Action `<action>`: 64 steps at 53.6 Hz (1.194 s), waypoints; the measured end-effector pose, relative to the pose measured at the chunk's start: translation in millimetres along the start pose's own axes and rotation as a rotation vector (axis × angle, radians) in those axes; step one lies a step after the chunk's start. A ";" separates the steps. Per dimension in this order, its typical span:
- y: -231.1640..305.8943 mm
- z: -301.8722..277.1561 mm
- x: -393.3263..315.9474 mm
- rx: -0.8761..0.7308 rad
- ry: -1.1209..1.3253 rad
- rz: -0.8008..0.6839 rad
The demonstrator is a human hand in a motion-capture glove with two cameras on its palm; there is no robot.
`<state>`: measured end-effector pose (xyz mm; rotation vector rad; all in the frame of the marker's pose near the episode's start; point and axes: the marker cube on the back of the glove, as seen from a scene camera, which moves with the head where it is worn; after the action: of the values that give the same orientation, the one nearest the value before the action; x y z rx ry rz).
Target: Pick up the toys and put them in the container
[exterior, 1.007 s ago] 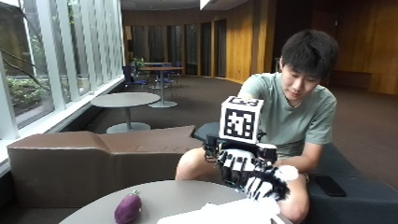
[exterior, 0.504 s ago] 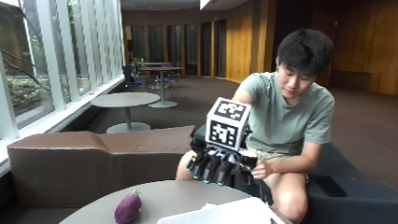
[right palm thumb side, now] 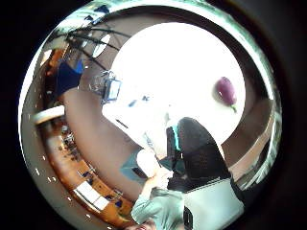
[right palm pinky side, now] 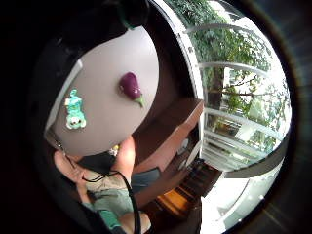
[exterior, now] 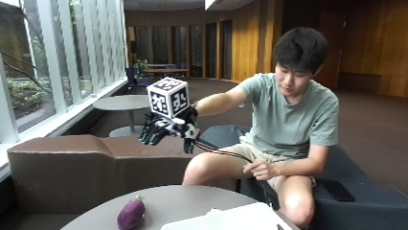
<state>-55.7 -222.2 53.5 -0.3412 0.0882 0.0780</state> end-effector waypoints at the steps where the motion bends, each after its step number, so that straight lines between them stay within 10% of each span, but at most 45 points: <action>1: -1.8 6.4 12.5 -0.008 -0.006 0.012; 39: -123.4 313.8 129.6 -0.151 -0.245 0.144; 48: -137.7 324.1 134.0 0.110 -0.276 0.193; 64: -123.0 277.9 119.2 0.082 -0.323 0.173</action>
<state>94.3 -236.7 343.1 -0.2350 -0.1988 0.2984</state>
